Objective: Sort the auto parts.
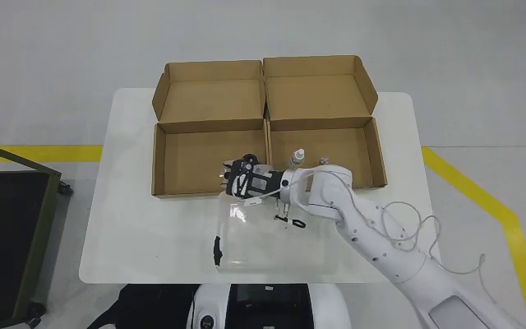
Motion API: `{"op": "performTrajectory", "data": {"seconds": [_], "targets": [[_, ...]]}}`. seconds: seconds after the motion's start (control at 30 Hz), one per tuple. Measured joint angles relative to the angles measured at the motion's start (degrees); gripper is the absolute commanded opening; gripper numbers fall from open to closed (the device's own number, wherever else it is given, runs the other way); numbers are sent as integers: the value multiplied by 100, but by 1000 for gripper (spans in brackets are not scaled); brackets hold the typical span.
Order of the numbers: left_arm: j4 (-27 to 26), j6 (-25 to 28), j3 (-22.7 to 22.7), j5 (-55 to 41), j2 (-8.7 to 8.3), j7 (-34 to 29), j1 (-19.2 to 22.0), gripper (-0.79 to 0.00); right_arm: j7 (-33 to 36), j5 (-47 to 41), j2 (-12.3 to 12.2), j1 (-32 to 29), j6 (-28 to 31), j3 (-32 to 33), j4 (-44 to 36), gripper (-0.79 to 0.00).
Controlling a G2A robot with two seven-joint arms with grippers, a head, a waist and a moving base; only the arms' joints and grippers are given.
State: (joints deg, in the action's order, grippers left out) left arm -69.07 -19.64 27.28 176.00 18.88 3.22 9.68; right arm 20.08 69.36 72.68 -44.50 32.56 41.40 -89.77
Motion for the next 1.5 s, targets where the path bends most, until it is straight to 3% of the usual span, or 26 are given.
{"op": "performTrajectory", "data": {"seconds": [0.5,1.23,1.4,1.5], "targets": [[0,0,0,0,0,0,0,0,140,-38,417,635,-393,-491,1142,-785],[0,0,0,0,0,0,0,0,472,328,726,803,-387,-716,1455,-785],[0,0,0,0,0,0,0,0,512,340,786,840,-303,-731,1581,-653],[0,0,0,0,0,0,0,0,533,352,818,849,-280,-737,1619,-625]]}}
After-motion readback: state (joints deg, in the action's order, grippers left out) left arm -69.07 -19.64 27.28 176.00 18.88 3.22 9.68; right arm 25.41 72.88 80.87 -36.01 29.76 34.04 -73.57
